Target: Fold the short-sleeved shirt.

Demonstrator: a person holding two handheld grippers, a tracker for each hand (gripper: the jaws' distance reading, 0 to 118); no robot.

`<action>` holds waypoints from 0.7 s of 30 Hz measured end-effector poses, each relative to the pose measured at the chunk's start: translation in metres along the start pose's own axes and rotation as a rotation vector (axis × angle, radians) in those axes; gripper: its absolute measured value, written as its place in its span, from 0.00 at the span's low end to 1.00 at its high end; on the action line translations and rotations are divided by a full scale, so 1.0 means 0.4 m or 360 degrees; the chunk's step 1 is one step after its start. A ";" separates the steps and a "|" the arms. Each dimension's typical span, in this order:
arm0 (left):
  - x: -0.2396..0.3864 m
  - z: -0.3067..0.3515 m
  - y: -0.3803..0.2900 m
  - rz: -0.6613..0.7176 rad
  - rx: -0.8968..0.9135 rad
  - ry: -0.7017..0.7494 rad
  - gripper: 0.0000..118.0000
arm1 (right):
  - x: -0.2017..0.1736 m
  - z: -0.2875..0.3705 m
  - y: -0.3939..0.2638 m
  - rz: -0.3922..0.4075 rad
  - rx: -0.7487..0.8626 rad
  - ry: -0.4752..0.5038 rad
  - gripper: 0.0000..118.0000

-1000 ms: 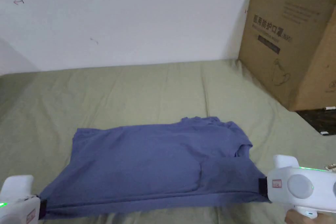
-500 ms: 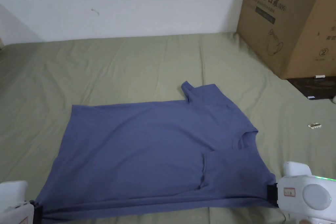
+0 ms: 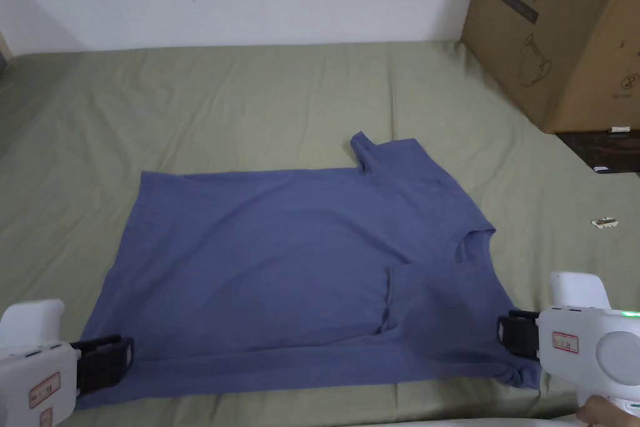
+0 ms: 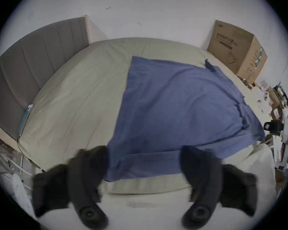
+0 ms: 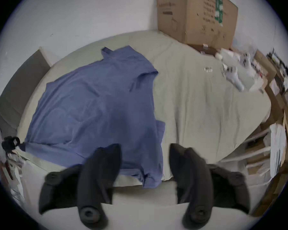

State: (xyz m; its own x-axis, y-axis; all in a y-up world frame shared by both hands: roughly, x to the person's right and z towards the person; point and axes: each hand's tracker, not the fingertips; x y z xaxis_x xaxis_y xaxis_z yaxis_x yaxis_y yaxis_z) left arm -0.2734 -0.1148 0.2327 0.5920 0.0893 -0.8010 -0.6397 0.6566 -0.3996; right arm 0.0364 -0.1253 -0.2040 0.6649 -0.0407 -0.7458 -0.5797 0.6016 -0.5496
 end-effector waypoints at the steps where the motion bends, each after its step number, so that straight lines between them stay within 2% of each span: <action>1: 0.003 0.005 -0.006 0.0015 -0.0002 -0.0025 0.16 | -0.011 0.006 -0.001 0.0014 0.0004 0.0005 0.10; 2: 0.004 0.005 -0.015 0.0026 -0.0003 -0.0039 0.00 | -0.022 0.009 -0.004 0.0009 -0.0006 0.0026 0.03; 4: 0.006 0.008 -0.041 0.0071 0.0000 -0.0034 0.00 | -0.039 0.002 -0.021 -0.0003 -0.0047 0.0162 0.00; 9: -0.021 0.031 -0.113 0.0133 -0.0038 0.0040 0.01 | -0.063 -0.028 -0.063 0.0037 -0.0083 0.0141 0.00; 10: -0.030 0.033 -0.122 0.0141 -0.0027 0.0073 0.12 | -0.063 -0.031 -0.067 0.0032 -0.0090 0.0150 0.00; 11: -0.042 0.034 -0.127 0.0141 -0.0046 0.0071 0.33 | -0.061 -0.036 -0.069 0.0024 -0.0108 0.0156 0.00; 13: -0.059 0.029 -0.135 0.0144 -0.0097 0.0092 0.85 | -0.059 -0.043 -0.071 0.0016 -0.0117 0.0153 0.00; 14: -0.066 0.024 -0.140 0.0147 -0.0107 0.0105 0.92 | -0.057 -0.045 -0.068 0.0013 -0.0126 0.0150 0.00; 15: -0.071 0.022 -0.141 0.0149 -0.0109 0.0113 0.93 | -0.056 -0.045 -0.066 0.0011 -0.0128 0.0153 0.00; 21: -0.095 -0.009 -0.083 0.0161 -0.0036 0.0174 0.93 | -0.049 -0.057 -0.050 -0.0022 -0.0135 0.0181 0.00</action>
State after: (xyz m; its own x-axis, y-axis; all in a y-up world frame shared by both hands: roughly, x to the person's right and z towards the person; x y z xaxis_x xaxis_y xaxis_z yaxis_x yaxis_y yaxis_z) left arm -0.2764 -0.1429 0.2747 0.4677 0.0714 -0.8810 -0.7050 0.6313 -0.3231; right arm 0.0241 -0.1548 -0.1869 0.6182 -0.1415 -0.7732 -0.6119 0.5308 -0.5864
